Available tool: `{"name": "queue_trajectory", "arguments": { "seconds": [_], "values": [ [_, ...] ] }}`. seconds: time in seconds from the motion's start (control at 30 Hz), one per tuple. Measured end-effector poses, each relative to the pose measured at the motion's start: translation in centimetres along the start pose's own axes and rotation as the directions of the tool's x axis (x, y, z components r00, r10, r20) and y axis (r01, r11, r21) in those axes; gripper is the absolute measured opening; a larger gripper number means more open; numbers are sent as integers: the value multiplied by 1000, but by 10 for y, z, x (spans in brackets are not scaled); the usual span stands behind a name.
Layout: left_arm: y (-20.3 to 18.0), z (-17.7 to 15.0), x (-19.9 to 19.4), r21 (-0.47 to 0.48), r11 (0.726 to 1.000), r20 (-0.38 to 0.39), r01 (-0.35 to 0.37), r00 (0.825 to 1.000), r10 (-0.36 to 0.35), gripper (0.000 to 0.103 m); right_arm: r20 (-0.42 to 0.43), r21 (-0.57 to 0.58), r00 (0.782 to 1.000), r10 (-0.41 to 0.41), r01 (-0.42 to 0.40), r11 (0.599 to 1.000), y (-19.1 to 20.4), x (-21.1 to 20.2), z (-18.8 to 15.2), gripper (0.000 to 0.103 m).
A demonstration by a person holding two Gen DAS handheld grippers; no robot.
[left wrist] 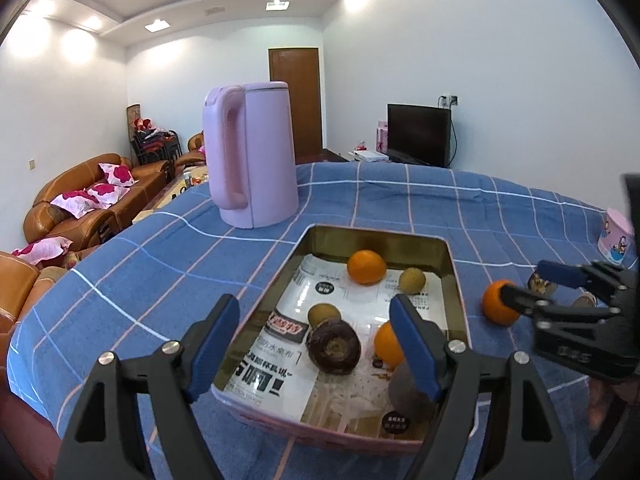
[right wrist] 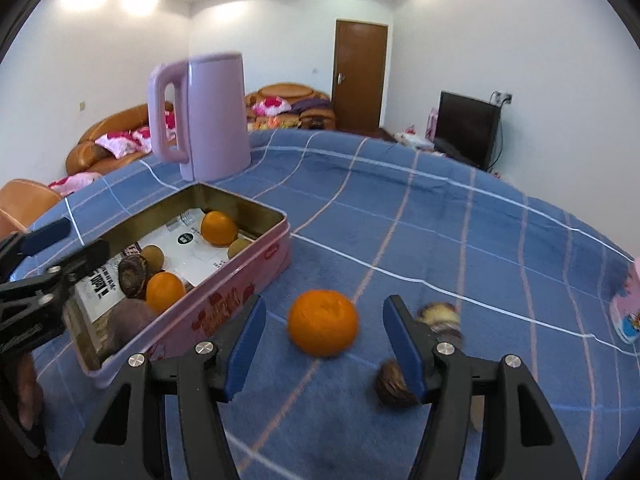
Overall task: Organize fruits
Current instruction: 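Lower the right tool onto an orange on the cloth and grasp it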
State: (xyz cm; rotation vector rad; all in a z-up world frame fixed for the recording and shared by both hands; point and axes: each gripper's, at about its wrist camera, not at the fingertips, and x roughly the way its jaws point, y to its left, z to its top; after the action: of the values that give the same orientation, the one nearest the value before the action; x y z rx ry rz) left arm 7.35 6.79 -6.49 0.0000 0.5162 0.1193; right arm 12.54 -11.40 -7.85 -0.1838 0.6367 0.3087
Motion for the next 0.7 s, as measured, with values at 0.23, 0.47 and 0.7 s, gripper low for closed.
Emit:
{"name": "queue_trajectory", "arguments": {
  "seconds": [0.23, 0.47, 0.7],
  "values": [
    [-7, 4, -2, 16, 1000, 13, 5, 1000, -5, 81, -118, 46, 993, 29, -23, 999, -5, 35, 7, 63],
    [-25, 8, -5, 44, 999, 5, 25, 1000, -25, 81, -114, 89, 989, 90, -80, 993, -9, 30, 2, 48],
    [-67, 14, -8, 98, 991, -2, 90, 996, -90, 81, 35, 125, 999, -37, 33, 992, -39, -28, -15, 48]
  ]
}}
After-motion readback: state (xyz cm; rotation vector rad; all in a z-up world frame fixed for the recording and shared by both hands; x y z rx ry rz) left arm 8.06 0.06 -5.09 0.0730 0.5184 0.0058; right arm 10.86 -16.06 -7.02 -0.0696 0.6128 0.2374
